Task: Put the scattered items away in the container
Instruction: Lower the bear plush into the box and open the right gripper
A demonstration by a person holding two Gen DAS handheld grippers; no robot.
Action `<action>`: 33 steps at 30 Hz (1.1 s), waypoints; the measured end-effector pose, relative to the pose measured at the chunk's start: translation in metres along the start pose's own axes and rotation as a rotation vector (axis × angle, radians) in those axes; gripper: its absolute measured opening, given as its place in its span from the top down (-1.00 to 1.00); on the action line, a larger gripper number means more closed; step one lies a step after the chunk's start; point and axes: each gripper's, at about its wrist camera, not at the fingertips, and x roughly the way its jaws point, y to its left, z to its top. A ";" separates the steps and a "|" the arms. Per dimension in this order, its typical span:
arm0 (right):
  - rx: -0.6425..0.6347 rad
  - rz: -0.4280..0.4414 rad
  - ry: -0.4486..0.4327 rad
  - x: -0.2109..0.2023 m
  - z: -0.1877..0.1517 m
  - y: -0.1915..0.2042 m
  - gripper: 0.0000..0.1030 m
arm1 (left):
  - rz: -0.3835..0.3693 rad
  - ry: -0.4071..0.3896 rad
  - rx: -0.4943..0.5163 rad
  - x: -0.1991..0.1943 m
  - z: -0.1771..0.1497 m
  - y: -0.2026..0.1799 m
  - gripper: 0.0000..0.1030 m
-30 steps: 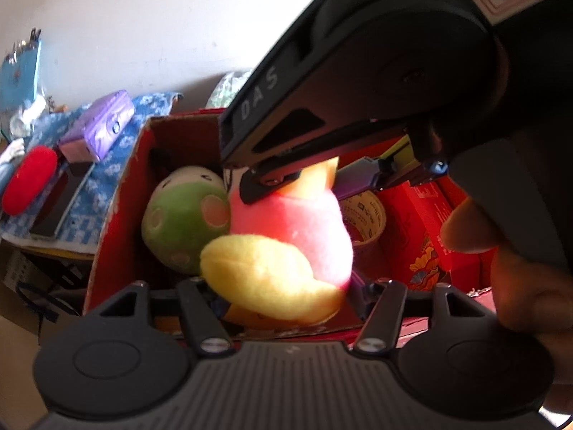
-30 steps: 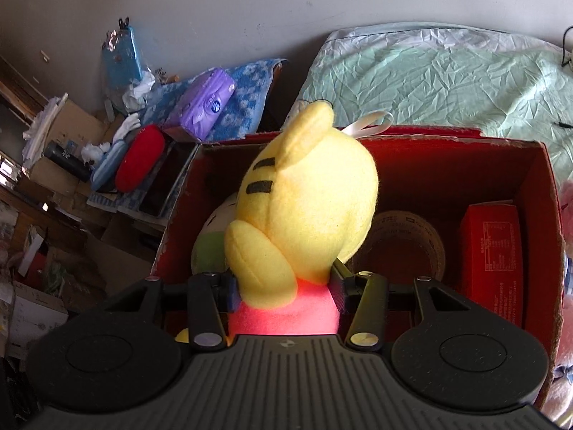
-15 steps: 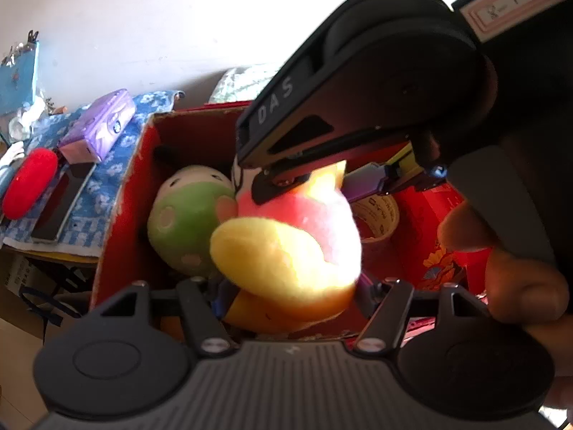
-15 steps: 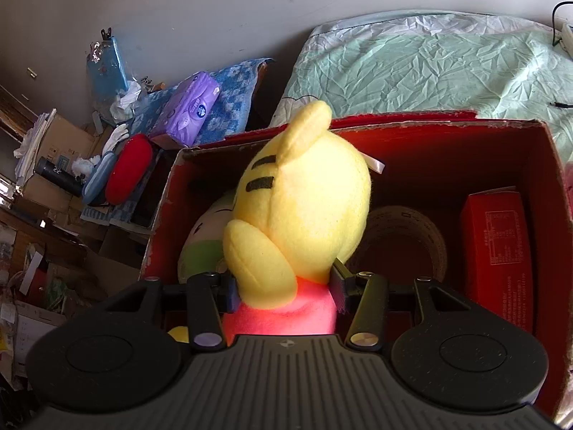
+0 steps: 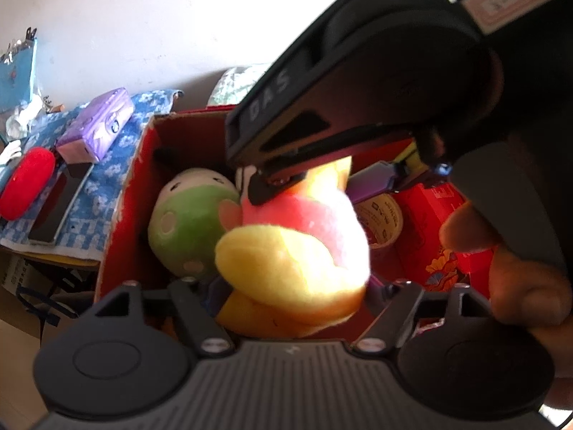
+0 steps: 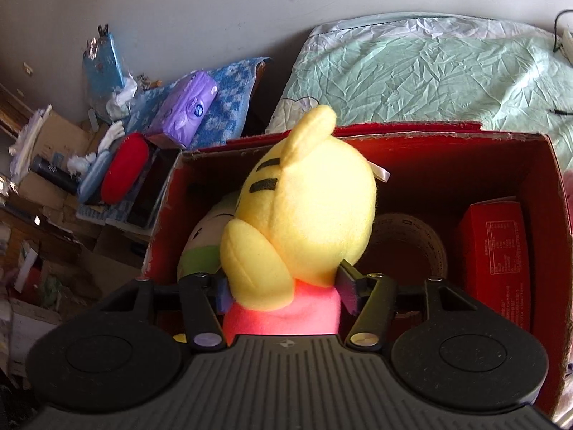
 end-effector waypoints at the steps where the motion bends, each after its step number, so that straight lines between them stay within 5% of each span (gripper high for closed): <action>1: 0.015 0.010 -0.002 -0.001 -0.001 -0.002 -0.27 | 0.002 0.000 -0.003 0.000 0.000 0.000 -0.62; 8: 0.055 0.054 -0.072 -0.026 -0.008 -0.004 -0.18 | -0.015 0.004 -0.047 -0.001 0.000 0.008 -0.68; 13: 0.044 0.073 -0.118 -0.041 -0.011 -0.002 0.27 | -0.007 -0.006 -0.031 0.000 -0.001 0.007 -0.69; 33: -0.044 0.013 -0.142 -0.015 -0.013 0.013 0.33 | 0.001 0.016 -0.039 0.005 -0.002 0.013 -0.81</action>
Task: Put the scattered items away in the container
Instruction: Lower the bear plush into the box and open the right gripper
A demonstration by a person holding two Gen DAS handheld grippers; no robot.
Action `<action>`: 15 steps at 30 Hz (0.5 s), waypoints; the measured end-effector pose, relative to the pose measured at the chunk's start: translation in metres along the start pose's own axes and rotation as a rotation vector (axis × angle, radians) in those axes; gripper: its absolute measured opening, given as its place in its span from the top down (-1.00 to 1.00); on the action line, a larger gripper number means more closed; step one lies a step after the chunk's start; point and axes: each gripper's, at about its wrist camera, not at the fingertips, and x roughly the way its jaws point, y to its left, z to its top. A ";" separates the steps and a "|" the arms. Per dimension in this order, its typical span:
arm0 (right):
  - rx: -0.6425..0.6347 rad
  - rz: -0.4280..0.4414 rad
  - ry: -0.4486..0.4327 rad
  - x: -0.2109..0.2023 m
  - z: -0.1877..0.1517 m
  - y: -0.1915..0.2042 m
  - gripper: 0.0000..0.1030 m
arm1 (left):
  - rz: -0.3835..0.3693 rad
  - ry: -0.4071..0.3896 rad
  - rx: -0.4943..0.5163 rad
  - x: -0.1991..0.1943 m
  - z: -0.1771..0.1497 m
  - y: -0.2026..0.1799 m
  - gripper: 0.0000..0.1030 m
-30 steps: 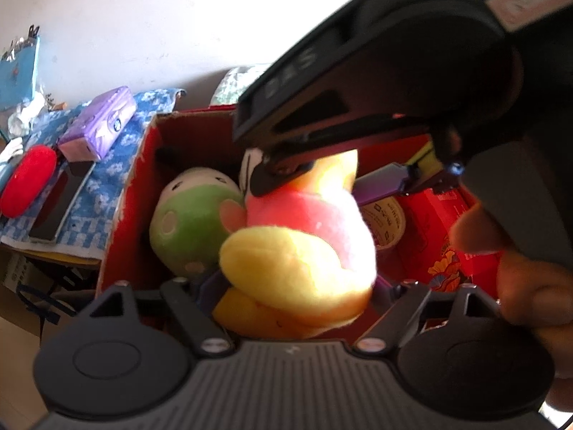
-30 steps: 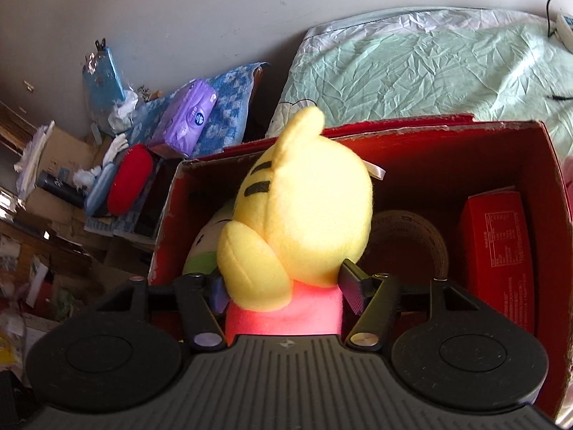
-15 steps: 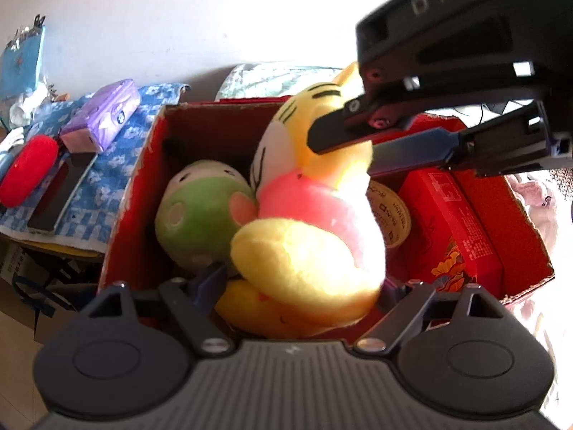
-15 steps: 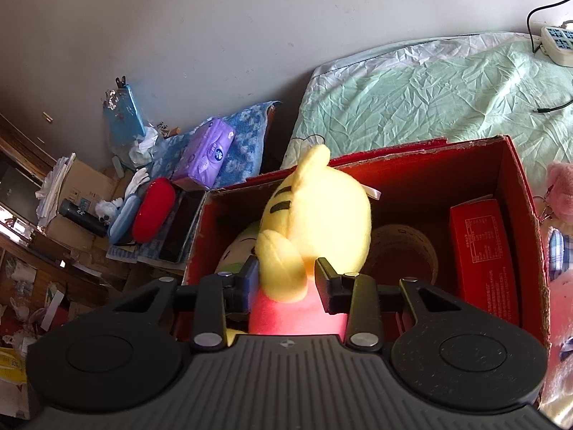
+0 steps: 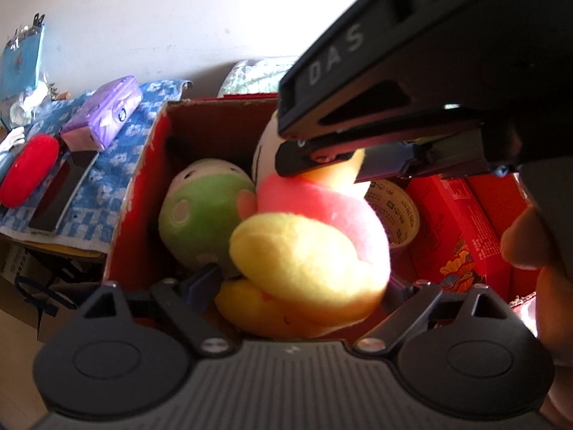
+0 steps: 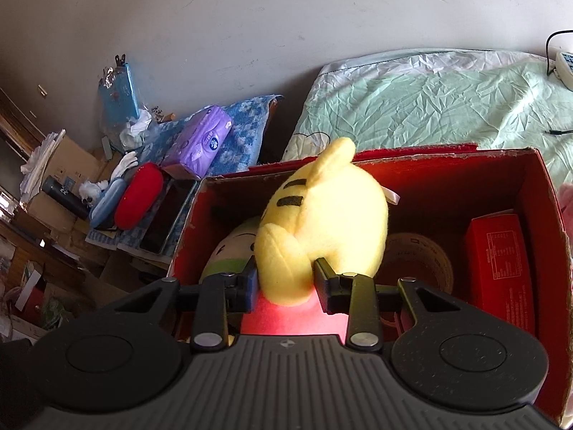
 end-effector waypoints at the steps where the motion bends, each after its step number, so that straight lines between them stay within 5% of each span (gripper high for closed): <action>1: 0.005 0.005 -0.002 -0.002 0.000 -0.001 0.33 | 0.000 0.000 0.000 0.000 0.000 0.000 -0.81; 15: 0.029 0.039 -0.042 -0.028 -0.005 -0.003 0.29 | 0.009 -0.028 0.013 -0.011 -0.001 -0.007 -0.79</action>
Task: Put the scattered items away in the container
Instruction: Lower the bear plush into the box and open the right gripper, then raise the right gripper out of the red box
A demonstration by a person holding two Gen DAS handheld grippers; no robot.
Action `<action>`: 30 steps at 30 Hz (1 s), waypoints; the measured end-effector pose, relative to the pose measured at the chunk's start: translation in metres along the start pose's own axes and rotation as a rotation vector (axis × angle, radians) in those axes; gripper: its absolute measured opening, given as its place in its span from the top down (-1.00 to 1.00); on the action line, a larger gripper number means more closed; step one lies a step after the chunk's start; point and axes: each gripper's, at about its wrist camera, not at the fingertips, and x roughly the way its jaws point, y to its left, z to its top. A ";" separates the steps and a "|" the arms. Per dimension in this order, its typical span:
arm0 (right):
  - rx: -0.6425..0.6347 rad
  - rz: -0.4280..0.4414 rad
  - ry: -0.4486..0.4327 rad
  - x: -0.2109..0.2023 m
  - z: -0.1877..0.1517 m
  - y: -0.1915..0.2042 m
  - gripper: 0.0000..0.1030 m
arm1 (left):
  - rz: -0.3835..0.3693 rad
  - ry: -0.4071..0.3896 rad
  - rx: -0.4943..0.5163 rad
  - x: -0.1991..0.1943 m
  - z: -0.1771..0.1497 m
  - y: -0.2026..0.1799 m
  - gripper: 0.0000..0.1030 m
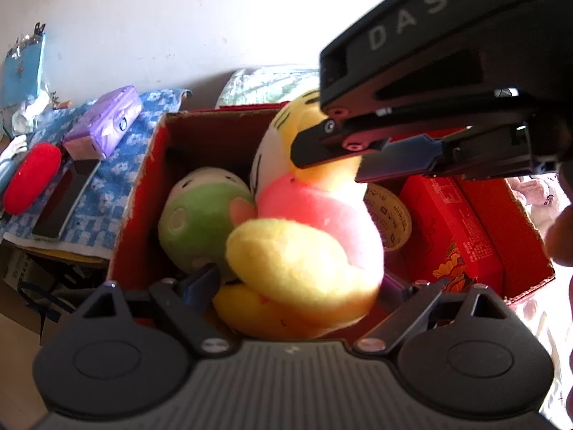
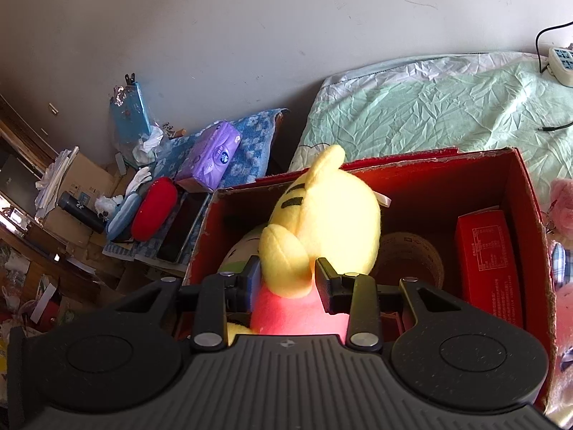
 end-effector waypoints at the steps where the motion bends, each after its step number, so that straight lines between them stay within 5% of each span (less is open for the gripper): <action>1: 0.000 -0.004 -0.004 -0.001 -0.001 0.000 0.29 | 0.001 -0.001 -0.004 -0.001 0.000 0.000 -0.79; 7: 0.002 -0.027 -0.026 -0.004 -0.013 0.002 0.30 | -0.003 -0.008 -0.025 -0.009 -0.007 -0.001 -0.63; 30: -0.028 -0.137 -0.114 -0.027 -0.048 0.006 0.29 | 0.047 -0.101 -0.021 -0.040 -0.023 -0.004 -0.69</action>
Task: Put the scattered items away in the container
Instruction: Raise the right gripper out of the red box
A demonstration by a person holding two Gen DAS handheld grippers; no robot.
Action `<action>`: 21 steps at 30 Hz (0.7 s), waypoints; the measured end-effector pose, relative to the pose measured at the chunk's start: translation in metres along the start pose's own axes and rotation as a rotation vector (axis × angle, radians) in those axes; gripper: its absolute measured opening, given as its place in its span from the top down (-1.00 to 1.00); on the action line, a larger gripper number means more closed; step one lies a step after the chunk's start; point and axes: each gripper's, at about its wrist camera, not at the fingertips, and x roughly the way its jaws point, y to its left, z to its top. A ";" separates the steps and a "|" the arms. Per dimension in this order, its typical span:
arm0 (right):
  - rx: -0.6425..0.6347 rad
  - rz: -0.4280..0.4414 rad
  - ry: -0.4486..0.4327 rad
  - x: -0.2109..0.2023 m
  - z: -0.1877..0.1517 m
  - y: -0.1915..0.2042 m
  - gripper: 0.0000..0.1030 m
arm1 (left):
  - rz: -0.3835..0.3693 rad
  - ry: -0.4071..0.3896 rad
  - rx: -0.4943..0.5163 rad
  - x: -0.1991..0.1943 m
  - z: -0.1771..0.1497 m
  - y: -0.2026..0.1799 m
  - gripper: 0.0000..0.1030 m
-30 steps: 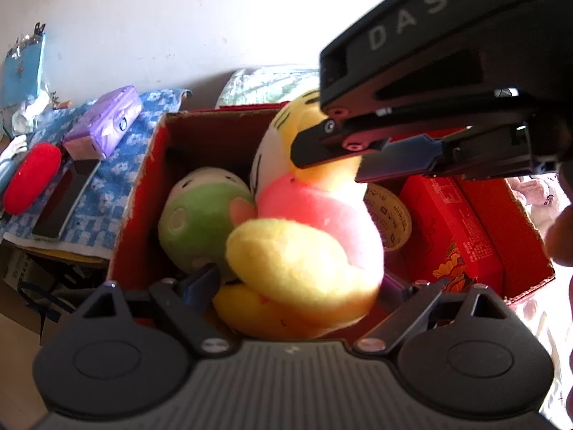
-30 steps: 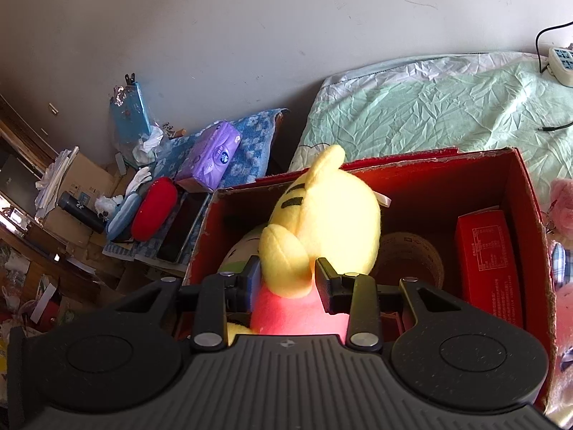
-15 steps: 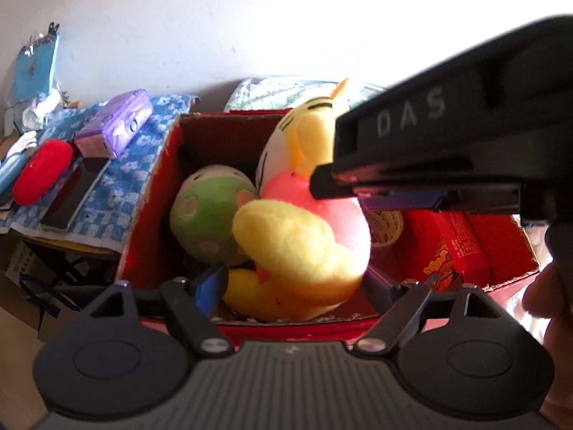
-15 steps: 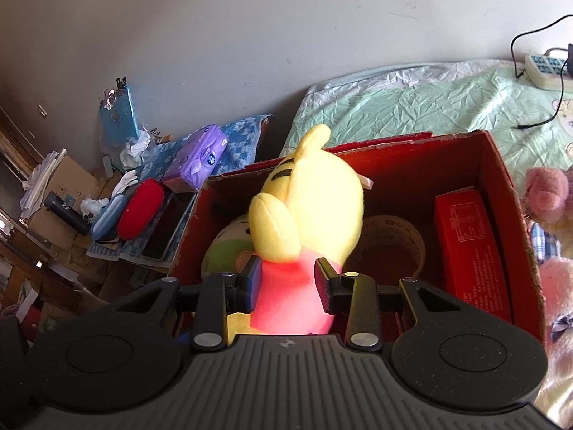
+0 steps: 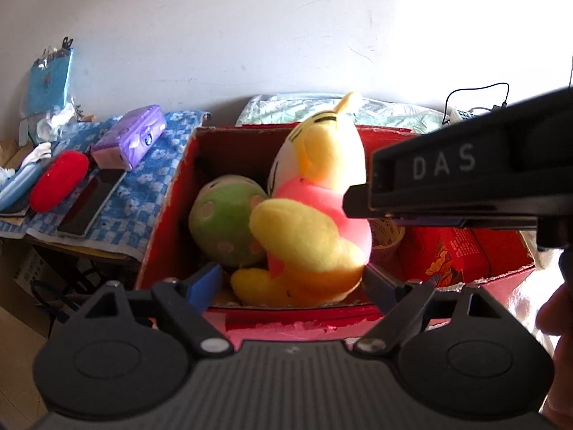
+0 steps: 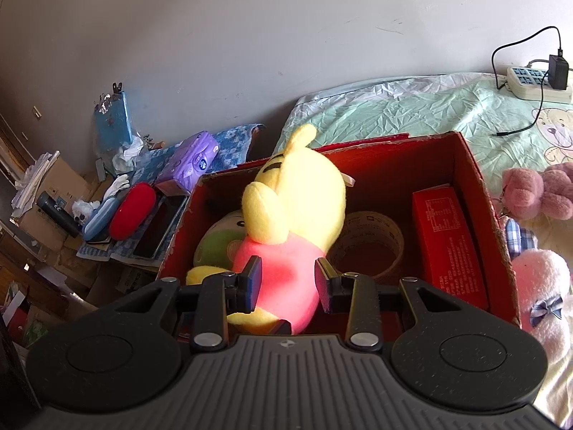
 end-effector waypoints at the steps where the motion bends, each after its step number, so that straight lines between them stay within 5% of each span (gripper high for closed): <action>1: -0.002 -0.017 -0.003 -0.001 -0.001 0.000 0.29 | -0.001 0.004 0.000 0.000 0.001 0.000 -0.69; 21: -0.001 -0.113 -0.043 -0.017 -0.020 -0.011 0.26 | -0.016 0.017 -0.009 -0.007 0.005 -0.008 -0.80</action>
